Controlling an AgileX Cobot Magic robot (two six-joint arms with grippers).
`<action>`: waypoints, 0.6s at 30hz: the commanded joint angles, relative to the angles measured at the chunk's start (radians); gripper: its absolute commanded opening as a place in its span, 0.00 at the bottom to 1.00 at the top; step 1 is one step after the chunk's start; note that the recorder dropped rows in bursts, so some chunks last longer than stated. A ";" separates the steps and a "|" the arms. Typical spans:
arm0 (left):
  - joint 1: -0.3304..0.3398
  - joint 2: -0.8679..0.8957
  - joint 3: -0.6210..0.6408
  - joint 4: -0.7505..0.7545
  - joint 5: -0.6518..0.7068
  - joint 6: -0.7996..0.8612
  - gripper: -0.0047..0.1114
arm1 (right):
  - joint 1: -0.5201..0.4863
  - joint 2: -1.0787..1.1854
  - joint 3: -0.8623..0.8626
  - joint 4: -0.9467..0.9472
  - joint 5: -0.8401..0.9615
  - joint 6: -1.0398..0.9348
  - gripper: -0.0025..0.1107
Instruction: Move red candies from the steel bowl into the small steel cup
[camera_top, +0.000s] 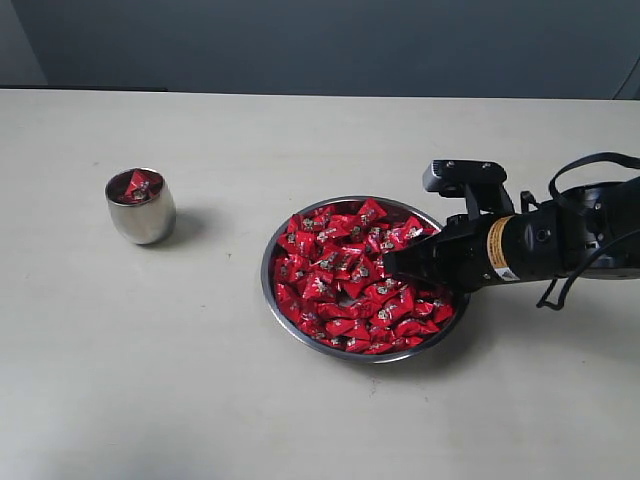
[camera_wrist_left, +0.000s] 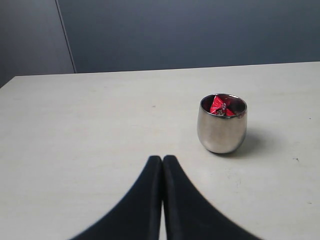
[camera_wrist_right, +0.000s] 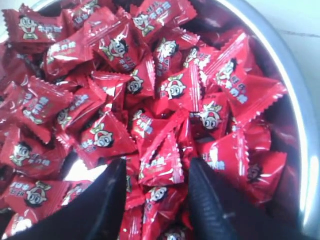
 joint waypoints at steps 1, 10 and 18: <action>0.001 -0.004 0.004 0.001 0.001 -0.001 0.04 | -0.005 0.002 -0.006 -0.009 -0.001 0.009 0.33; 0.001 -0.004 0.004 0.001 0.001 -0.001 0.04 | -0.005 0.002 -0.017 -0.016 0.027 0.009 0.33; 0.001 -0.004 0.004 0.001 0.001 -0.001 0.04 | -0.005 0.009 -0.039 -0.016 0.048 0.009 0.33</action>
